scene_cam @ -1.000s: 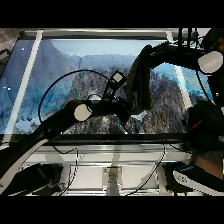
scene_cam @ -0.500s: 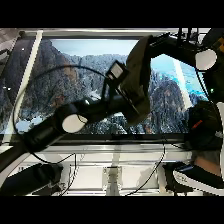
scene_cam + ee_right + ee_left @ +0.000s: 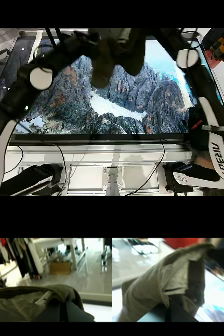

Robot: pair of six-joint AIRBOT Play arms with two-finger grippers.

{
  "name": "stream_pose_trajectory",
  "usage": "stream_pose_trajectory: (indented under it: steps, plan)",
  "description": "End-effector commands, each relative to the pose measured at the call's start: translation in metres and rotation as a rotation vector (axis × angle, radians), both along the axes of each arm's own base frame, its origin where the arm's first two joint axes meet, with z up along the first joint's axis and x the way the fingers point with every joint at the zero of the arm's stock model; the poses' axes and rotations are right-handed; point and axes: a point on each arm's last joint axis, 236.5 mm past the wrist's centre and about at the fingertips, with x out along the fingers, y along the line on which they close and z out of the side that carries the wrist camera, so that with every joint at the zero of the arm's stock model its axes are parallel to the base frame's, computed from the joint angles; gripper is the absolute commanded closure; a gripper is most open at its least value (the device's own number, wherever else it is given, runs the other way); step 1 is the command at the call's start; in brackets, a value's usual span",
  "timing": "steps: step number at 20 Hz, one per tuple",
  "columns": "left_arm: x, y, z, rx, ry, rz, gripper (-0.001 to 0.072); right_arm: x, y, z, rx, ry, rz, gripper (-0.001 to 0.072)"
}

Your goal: Fold the clothes and pants, and hang the long-sleeved shirts on hangers.

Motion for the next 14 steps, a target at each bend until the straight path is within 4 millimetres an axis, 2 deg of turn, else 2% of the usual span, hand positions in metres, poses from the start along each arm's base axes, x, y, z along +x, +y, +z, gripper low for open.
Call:
stream_pose_trajectory:
  steps: [1, 3, 4, 6, 7, 9, 11, 12, 14]
  plan:
    - [0.045, 0.009, 0.001, 0.001, -0.026, 0.058, 0.0703, 0.020, 0.019, 0.015, 0.009, -0.151, -0.078, 0.0681]
    - [0.067, 0.000, -0.011, 0.076, -0.044, 0.054, 0.0703, 0.035, 0.031, 0.013, -0.058, -0.184, -0.072, 0.0681]
    - [0.074, -0.001, -0.024, 0.106, -0.015, 0.047, 0.0703, 0.044, 0.028, 0.009, -0.064, -0.182, -0.081, 0.0681]
    - [0.080, -0.002, -0.063, 0.170, 0.101, 0.017, 0.0702, 0.057, 0.013, -0.002, -0.055, -0.148, -0.097, 0.0682]
    - [0.080, 0.002, -0.086, 0.215, 0.171, 0.003, 0.0701, 0.061, 0.008, -0.014, -0.045, -0.088, -0.079, 0.0681]
    - [0.071, 0.013, -0.128, 0.333, 0.303, -0.023, 0.0701, 0.063, 0.005, -0.054, -0.033, 0.102, 0.016, 0.0681]
    - [0.058, 0.028, -0.162, 0.460, 0.411, -0.036, 0.0701, 0.052, -0.003, -0.105, 0.038, 0.376, 0.107, 0.0683]
    - [0.050, 0.038, -0.180, 0.531, 0.463, -0.037, 0.0701, 0.047, -0.016, -0.128, 0.074, 0.498, 0.103, 0.0684]
    - [0.029, 0.046, -0.213, 0.606, 0.580, -0.074, 0.0701, 0.035, -0.049, -0.160, 0.077, 0.673, 0.052, 0.0684]
